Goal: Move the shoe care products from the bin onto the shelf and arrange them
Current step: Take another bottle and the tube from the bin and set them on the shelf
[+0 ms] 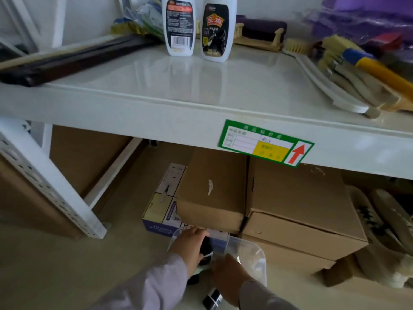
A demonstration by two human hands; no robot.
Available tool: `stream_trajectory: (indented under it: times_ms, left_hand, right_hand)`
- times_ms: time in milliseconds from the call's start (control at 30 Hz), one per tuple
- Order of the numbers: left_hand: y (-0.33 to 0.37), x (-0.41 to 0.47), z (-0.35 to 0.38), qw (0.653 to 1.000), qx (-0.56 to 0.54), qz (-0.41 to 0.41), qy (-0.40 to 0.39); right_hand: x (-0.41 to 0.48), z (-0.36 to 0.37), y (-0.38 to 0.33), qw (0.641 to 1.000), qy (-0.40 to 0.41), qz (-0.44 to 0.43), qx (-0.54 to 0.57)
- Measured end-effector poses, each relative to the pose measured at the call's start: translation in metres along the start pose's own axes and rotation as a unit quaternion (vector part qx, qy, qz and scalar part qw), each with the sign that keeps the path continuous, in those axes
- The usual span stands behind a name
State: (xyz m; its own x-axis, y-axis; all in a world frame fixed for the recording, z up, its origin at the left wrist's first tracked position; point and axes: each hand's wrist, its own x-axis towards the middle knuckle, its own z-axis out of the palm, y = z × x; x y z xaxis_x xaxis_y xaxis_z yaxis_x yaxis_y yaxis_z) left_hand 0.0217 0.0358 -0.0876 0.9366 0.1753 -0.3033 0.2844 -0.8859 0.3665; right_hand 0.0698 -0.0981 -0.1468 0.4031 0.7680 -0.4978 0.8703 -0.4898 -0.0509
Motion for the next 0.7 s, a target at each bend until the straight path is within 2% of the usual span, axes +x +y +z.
stream_trajectory:
  times_ms: [67,233,300,500,633,700]
  left_hand:
    - [-0.001,-0.001,0.000,1.000,-0.002,-0.002,-0.007]
    - [0.000,-0.001,-0.002,1.000,-0.015,-0.007,-0.013]
    - [0.001,-0.002,-0.003,1.000,-0.010,-0.005,-0.015]
    - [0.003,-0.006,-0.006,1.000,-0.012,-0.013,-0.011]
    - [0.003,-0.012,-0.013,0.999,-0.033,-0.017,0.005]
    - [0.006,-0.018,-0.021,0.999,-0.040,-0.010,0.014]
  right_hand:
    - [0.001,0.003,0.002,0.998,0.001,-0.038,-0.045]
    - [-0.005,-0.010,0.014,0.993,-0.024,-0.058,-0.105]
    - [-0.012,-0.019,0.019,0.987,-0.006,-0.086,-0.135]
    - [-0.031,-0.042,0.025,0.992,0.027,-0.099,-0.073]
    - [-0.042,-0.058,0.028,0.998,-0.005,-0.063,-0.004]
    - [-0.048,-0.066,0.032,0.999,0.009,-0.043,0.011]
